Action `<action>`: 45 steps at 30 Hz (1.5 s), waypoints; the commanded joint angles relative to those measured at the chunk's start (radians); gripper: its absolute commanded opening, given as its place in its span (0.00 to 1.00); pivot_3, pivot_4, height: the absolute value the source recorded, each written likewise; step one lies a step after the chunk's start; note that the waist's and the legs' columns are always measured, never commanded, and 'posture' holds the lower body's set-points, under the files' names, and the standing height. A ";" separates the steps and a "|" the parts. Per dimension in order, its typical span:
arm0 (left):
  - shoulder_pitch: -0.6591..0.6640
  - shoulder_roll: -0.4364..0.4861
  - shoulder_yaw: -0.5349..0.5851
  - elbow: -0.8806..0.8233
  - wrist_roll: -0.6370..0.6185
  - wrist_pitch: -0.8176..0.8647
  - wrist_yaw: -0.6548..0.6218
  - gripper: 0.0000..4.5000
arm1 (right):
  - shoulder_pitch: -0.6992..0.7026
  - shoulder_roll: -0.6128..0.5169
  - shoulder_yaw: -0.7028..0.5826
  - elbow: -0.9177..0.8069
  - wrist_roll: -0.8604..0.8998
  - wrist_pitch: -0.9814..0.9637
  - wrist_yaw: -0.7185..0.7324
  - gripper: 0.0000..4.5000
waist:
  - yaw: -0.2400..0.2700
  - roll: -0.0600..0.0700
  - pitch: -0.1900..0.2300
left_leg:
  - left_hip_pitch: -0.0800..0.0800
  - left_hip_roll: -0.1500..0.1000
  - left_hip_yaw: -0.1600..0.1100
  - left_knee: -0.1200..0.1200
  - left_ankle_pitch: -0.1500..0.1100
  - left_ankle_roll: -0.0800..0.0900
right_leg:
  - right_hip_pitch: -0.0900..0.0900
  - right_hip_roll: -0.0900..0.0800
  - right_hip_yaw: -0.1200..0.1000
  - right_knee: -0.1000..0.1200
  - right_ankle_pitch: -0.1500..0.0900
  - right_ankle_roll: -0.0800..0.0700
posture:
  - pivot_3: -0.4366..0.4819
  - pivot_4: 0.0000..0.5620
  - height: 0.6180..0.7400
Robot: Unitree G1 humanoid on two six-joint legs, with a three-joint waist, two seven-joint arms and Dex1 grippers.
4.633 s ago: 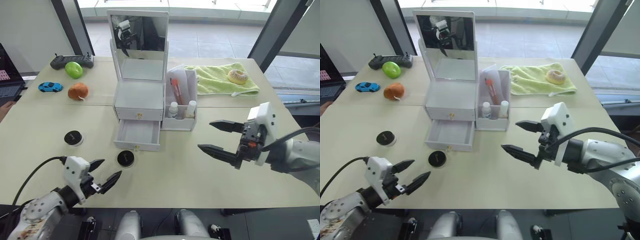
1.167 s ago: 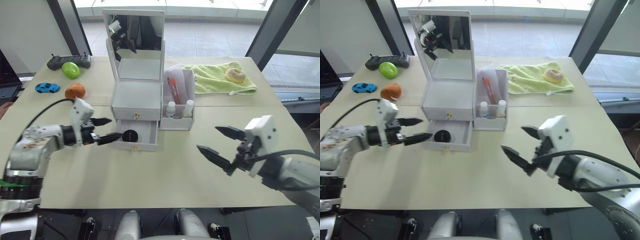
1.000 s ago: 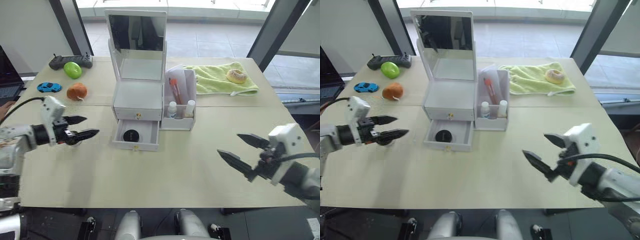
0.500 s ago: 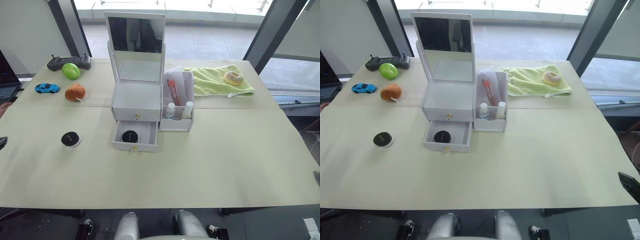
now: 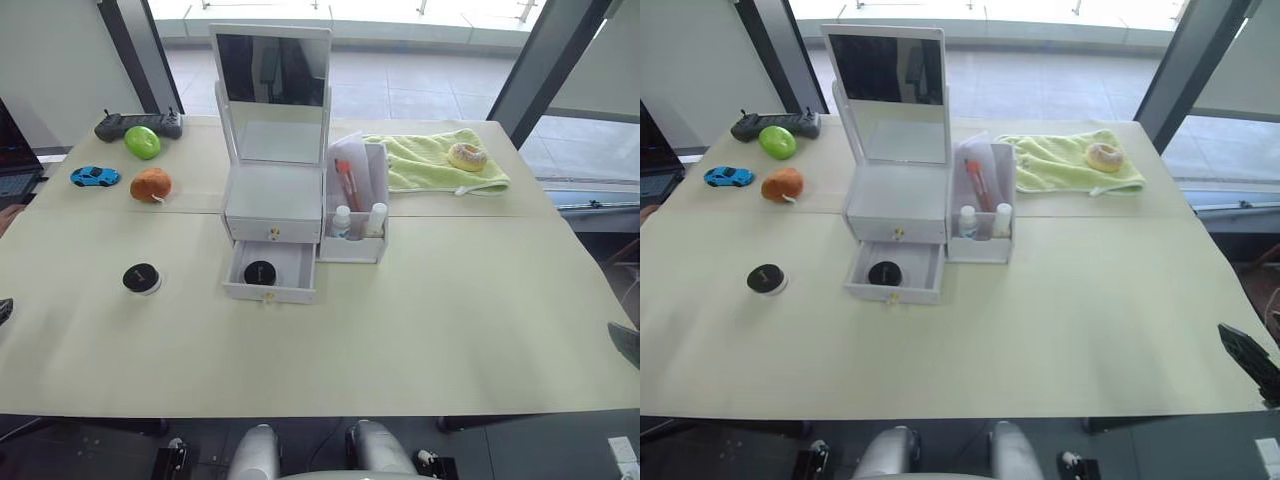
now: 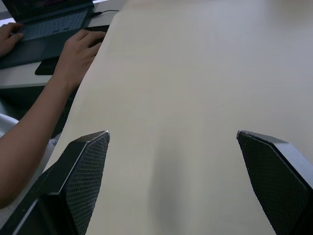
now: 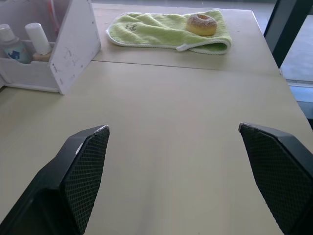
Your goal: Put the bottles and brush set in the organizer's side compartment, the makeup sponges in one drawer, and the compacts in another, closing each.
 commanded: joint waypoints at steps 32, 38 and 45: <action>0.297 -0.678 -0.074 -1.207 -0.027 0.482 0.539 1.00 | -0.980 -0.075 1.055 -0.302 0.057 0.240 -0.243 1.00 | 0.001 0.001 -0.007 | -0.006 -0.003 -0.008 0.009 0.000 0.000 | 0.001 0.001 0.000 0.000 0.007 -0.003 | 0.48 0.27 1.00; 0.234 -0.677 -0.124 -1.137 0.031 0.462 0.558 1.00 | -1.009 -0.071 1.061 -0.293 0.030 0.240 -0.227 1.00 | -0.003 0.002 -0.008 | -0.006 -0.003 -0.008 0.009 0.000 0.000 | 0.000 0.002 0.000 0.000 0.007 -0.003 | 0.48 0.27 1.00; 0.125 -0.667 -0.154 -1.013 0.088 0.433 0.588 1.00 | -1.032 -0.064 1.054 -0.303 0.031 0.251 -0.246 1.00 | 0.000 0.003 -0.008 | -0.006 -0.003 -0.009 0.009 0.000 0.000 | 0.001 0.002 0.000 0.000 0.007 -0.004 | 0.48 0.27 1.00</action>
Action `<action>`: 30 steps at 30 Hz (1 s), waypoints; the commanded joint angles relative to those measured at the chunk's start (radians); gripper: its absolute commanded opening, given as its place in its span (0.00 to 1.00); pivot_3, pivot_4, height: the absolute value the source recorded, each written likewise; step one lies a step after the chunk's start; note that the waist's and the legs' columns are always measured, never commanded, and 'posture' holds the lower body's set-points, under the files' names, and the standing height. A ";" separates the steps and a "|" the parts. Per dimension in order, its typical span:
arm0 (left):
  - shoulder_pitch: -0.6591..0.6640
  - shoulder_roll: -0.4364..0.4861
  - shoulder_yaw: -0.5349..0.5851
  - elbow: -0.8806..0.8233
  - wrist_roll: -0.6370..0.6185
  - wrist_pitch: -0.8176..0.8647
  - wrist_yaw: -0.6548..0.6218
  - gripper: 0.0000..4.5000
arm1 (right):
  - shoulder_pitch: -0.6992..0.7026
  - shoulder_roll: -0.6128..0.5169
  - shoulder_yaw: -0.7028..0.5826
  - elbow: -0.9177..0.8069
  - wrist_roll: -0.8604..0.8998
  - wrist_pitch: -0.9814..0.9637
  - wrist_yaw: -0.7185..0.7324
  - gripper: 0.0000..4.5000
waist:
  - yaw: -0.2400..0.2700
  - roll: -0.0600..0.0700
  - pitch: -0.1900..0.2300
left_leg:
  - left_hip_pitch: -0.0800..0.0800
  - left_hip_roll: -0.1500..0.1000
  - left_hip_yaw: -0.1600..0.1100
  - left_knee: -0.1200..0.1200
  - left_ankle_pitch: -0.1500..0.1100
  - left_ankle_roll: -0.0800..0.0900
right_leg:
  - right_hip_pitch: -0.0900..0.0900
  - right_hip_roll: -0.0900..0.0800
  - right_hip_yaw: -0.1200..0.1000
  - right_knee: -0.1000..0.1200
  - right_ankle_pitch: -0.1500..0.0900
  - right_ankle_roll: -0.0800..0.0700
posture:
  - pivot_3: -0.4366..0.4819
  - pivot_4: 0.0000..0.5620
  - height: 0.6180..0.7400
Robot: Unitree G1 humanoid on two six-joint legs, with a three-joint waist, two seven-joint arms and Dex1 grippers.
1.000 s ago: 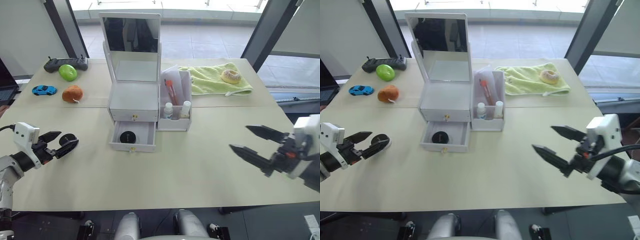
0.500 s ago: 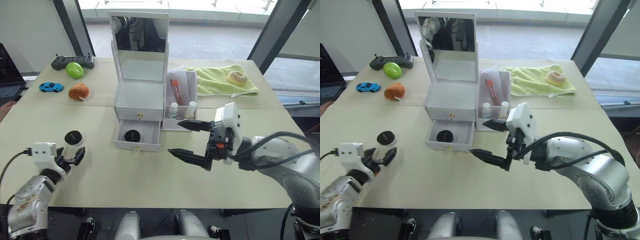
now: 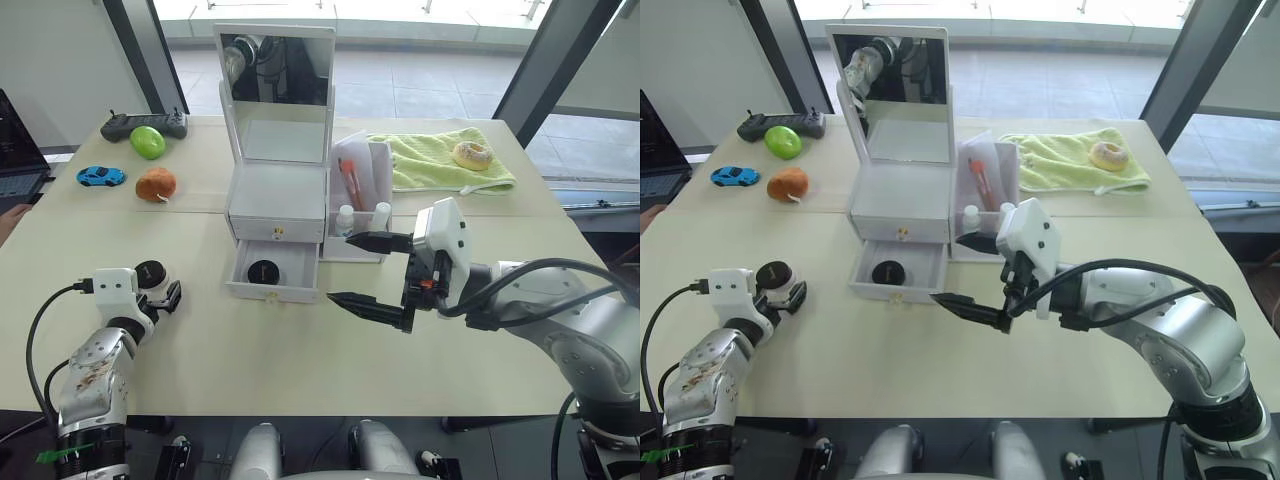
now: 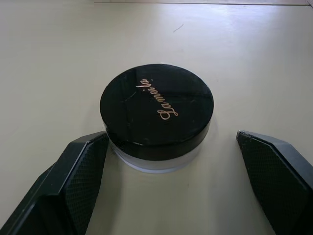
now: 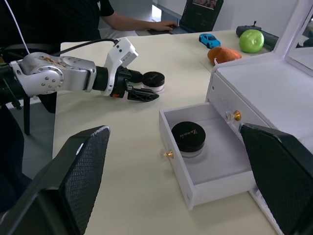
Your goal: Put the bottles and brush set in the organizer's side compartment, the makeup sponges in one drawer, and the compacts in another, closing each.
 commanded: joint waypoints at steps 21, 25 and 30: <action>-0.108 0.031 -0.013 0.087 0.050 -0.058 0.010 0.65 | -0.003 0.018 -0.037 -0.049 0.022 0.039 -0.056 1.00 | -0.001 0.000 0.000 | 0.000 0.000 -0.001 0.000 0.000 0.000 | 0.000 0.000 0.000 0.000 0.000 0.000 | 0.48 0.27 1.00; -0.107 0.056 -0.002 0.048 0.034 -0.077 -0.029 0.65 | 0.002 0.019 -0.041 -0.053 0.026 0.045 -0.062 1.00 | -0.002 0.000 0.000 | 0.000 0.000 -0.001 0.000 0.000 0.000 | 0.000 0.000 -0.001 0.000 0.000 0.000 | 0.48 0.27 1.00; -0.118 0.115 -0.034 -0.081 -0.043 -0.149 -0.227 0.65 | 0.013 0.013 -0.053 -0.062 0.037 0.055 -0.076 1.00 | -0.002 -0.001 0.001 | -0.001 0.000 -0.001 0.000 0.000 0.000 | -0.001 0.000 -0.001 0.000 0.000 0.000 | 0.48 0.27 1.00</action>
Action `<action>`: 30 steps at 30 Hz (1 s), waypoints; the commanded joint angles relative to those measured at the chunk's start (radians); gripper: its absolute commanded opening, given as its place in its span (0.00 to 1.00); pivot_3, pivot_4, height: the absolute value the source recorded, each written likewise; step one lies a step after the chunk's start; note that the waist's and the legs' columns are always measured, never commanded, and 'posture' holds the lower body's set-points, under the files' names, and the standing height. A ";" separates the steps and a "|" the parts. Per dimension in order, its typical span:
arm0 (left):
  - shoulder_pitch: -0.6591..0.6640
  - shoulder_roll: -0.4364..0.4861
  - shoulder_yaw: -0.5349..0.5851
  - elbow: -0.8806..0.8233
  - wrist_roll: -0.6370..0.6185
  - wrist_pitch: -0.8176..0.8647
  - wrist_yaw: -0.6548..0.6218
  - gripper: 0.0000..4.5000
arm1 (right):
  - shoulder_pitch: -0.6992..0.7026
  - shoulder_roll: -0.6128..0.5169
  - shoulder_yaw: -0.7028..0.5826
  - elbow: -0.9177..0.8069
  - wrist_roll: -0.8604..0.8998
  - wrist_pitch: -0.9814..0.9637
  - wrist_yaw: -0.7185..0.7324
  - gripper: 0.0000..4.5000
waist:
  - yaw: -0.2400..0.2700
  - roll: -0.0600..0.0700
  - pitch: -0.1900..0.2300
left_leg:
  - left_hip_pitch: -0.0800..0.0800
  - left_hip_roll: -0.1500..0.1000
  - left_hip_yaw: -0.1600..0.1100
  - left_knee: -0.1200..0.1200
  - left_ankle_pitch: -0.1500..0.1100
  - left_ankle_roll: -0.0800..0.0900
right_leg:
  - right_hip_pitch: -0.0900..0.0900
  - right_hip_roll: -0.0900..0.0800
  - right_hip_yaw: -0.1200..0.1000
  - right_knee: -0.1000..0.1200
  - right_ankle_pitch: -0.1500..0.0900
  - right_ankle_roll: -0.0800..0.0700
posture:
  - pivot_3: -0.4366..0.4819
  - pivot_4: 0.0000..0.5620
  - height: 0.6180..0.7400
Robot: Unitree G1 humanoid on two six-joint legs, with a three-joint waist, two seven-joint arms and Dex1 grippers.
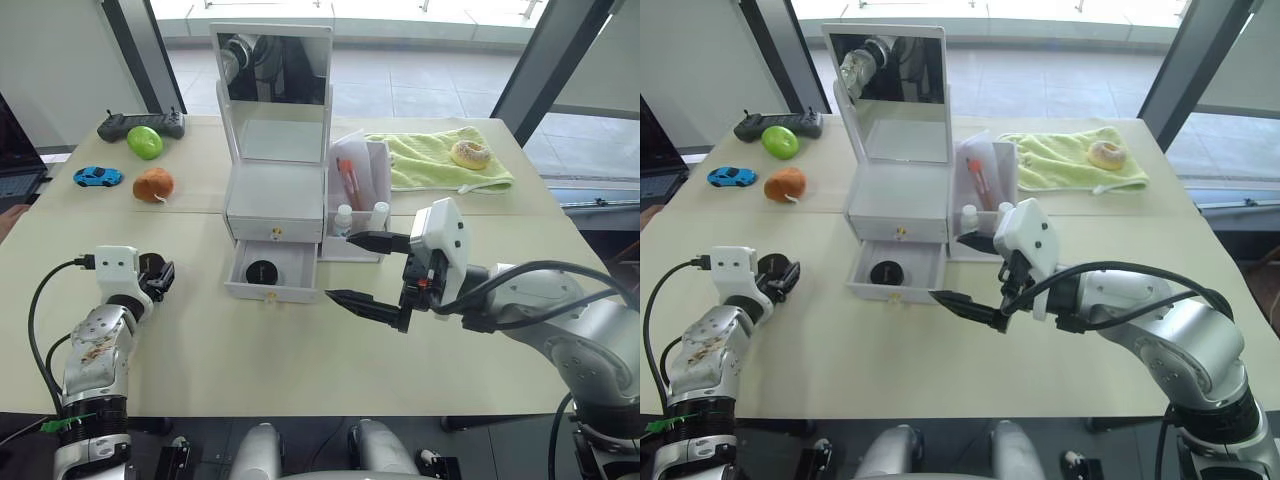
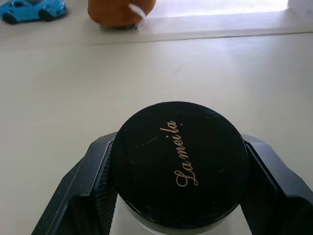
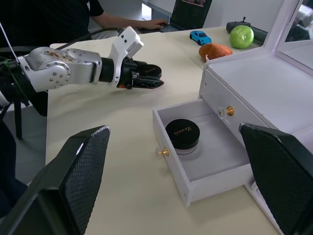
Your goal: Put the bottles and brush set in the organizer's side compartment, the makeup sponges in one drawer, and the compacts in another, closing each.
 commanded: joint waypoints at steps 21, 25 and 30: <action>-0.291 0.143 -0.461 -0.082 -0.106 0.052 -0.721 0.65 | 0.094 0.028 -0.063 -0.133 0.035 0.024 -0.183 1.00 | -0.005 0.004 0.002 | 0.000 0.000 0.001 -0.001 0.000 0.000 | 0.000 0.002 0.001 -0.001 0.000 0.000 | 0.48 0.27 1.00; -0.347 0.113 -0.492 -0.016 -0.071 0.026 -0.740 0.65 | 0.113 0.036 -0.071 -0.159 0.048 0.029 -0.229 1.00 | -0.004 0.004 0.002 | 0.000 0.000 0.000 -0.001 0.000 0.000 | -0.001 0.003 0.001 -0.001 0.000 0.000 | 0.48 0.27 1.00; -0.390 0.081 -0.508 0.052 -0.039 -0.005 -0.754 0.65 | 0.130 0.039 -0.076 -0.186 0.065 0.032 -0.281 1.00 | -0.002 0.004 0.002 | -0.001 0.000 -0.001 0.000 0.000 0.000 | 0.000 0.003 0.001 -0.001 -0.001 0.001 | 0.48 0.27 1.00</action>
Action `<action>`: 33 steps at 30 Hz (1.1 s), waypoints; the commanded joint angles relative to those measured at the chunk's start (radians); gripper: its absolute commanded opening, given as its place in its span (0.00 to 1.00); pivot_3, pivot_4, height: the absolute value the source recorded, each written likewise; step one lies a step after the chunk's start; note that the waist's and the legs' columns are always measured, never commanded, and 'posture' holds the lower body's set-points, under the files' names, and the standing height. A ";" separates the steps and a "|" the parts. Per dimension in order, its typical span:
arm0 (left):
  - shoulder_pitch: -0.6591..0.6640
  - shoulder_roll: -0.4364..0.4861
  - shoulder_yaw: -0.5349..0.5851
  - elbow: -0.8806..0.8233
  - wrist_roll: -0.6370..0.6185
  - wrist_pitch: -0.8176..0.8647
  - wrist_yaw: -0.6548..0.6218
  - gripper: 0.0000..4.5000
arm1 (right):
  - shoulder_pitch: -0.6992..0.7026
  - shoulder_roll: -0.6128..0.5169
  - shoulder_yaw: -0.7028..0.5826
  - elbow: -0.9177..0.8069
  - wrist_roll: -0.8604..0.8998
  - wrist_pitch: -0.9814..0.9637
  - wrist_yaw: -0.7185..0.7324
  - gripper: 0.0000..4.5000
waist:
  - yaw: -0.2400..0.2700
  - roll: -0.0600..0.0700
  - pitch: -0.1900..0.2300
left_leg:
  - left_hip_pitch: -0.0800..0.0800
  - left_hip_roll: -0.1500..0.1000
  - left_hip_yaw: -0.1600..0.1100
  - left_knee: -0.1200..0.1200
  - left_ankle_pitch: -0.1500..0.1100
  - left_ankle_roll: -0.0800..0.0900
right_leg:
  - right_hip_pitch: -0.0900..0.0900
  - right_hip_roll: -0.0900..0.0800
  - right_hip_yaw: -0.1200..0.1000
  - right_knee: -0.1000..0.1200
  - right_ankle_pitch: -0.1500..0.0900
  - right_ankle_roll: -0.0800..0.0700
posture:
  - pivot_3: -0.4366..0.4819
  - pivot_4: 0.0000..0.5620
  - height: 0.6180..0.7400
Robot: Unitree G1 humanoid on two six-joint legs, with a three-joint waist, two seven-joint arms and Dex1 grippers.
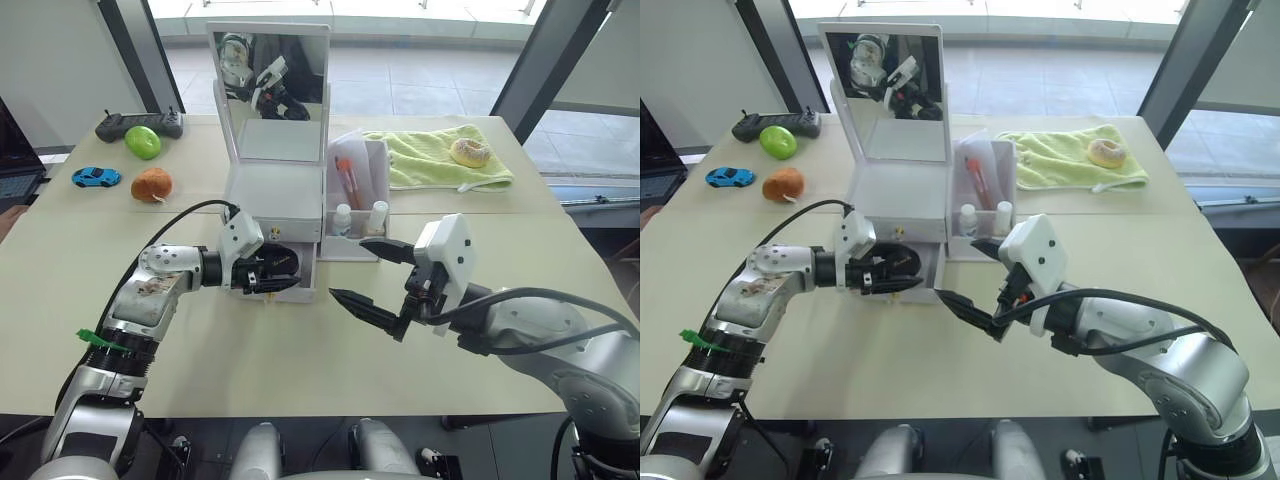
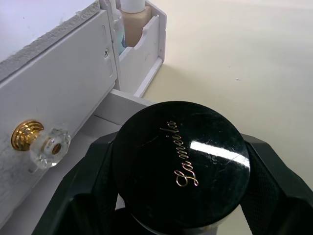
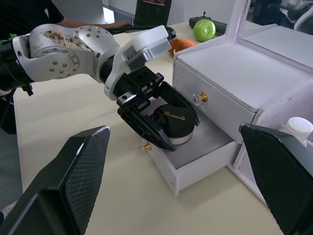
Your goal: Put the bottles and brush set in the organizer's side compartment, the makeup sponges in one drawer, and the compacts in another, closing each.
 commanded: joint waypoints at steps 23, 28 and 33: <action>-0.037 -0.072 0.013 0.037 0.046 -0.002 0.007 0.99 | 0.037 -0.028 -0.048 -0.071 0.070 -0.013 -0.093 1.00 | 0.000 0.000 0.000 | 0.000 0.000 -0.001 0.000 0.000 0.000 | 0.000 0.000 0.000 0.000 0.000 0.000 | 0.48 0.27 1.00; -0.045 -0.057 0.034 0.023 0.025 0.045 0.000 0.99 | 0.039 -0.029 -0.051 -0.071 0.069 -0.016 -0.093 1.00 | -0.001 0.000 0.000 | -0.001 0.000 -0.001 0.000 0.000 0.000 | 0.000 0.000 0.000 0.000 -0.001 0.001 | 0.48 0.27 1.00; -0.040 -0.024 0.070 -0.012 -0.023 0.103 -0.027 0.99 | 0.036 -0.025 -0.047 -0.069 0.065 -0.017 -0.095 1.00 | -0.001 0.000 0.000 | 0.000 0.000 -0.001 0.000 0.000 0.000 | 0.000 0.001 0.000 0.000 -0.001 0.001 | 0.48 0.27 1.00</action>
